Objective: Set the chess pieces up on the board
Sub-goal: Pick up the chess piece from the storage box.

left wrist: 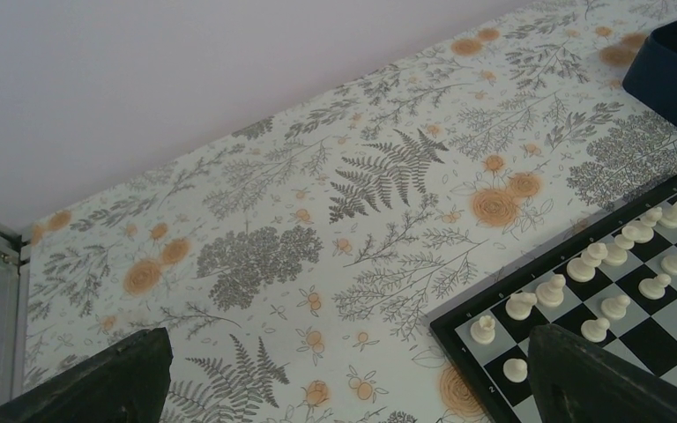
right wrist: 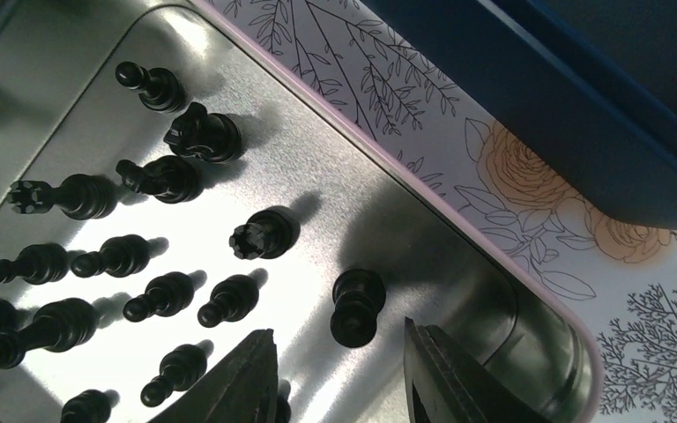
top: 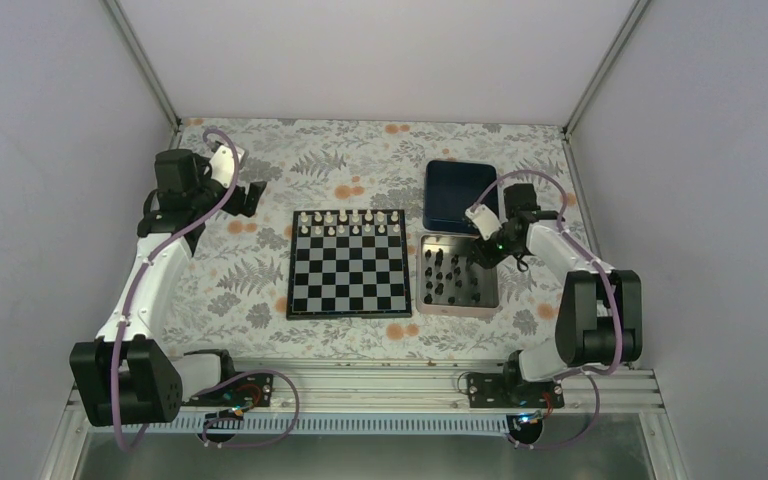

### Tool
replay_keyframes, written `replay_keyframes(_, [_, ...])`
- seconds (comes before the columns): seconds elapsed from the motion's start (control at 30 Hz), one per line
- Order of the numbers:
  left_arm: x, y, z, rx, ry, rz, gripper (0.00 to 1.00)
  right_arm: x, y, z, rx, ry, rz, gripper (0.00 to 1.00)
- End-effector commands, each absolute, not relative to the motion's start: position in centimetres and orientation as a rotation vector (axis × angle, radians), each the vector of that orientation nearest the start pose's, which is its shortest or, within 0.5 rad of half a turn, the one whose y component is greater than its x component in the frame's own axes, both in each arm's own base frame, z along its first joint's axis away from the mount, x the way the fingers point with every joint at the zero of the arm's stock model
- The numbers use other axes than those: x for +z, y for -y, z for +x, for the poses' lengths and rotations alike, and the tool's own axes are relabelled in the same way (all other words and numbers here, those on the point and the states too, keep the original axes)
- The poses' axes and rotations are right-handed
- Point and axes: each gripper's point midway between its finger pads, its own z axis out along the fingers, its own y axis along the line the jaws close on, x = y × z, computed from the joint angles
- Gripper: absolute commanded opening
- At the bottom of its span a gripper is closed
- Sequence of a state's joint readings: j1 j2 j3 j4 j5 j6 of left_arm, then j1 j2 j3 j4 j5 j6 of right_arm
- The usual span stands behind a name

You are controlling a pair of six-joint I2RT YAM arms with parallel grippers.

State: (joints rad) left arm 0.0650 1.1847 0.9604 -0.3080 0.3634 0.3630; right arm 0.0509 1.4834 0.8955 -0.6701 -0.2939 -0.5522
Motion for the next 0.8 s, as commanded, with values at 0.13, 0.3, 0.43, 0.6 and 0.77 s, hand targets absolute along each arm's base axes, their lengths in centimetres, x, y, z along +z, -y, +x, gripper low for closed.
replay_keyframes(0.13, [24.2, 3.4, 38.1, -0.096, -1.988, 0.531, 1.00, 5.3, -7.4, 31.3, 0.284, -2.595, -0.885, 0.36])
replay_keyframes(0.3, [23.7, 3.3, 37.9, -0.091, -1.995, 0.540, 1.00, 4.5, -7.6, 31.4, 0.268, -2.617, -0.897, 0.33])
replay_keyframes(0.43, [23.4, 3.3, 37.8, -0.094, -2.000, 0.545, 1.00, 4.3, -7.5, 31.4, 0.248, -2.628, -0.902, 0.27])
replay_keyframes(0.6, [23.4, 3.2, 37.6, -0.099, -2.001, 0.553, 1.00, 4.5, -7.2, 31.4, 0.215, -2.626, -0.898, 0.18])
replay_keyframes(0.77, [23.3, 3.2, 37.4, -0.109, -2.002, 0.555, 1.00, 6.1, -7.1, 31.6, 0.193, -2.604, -0.894, 0.11])
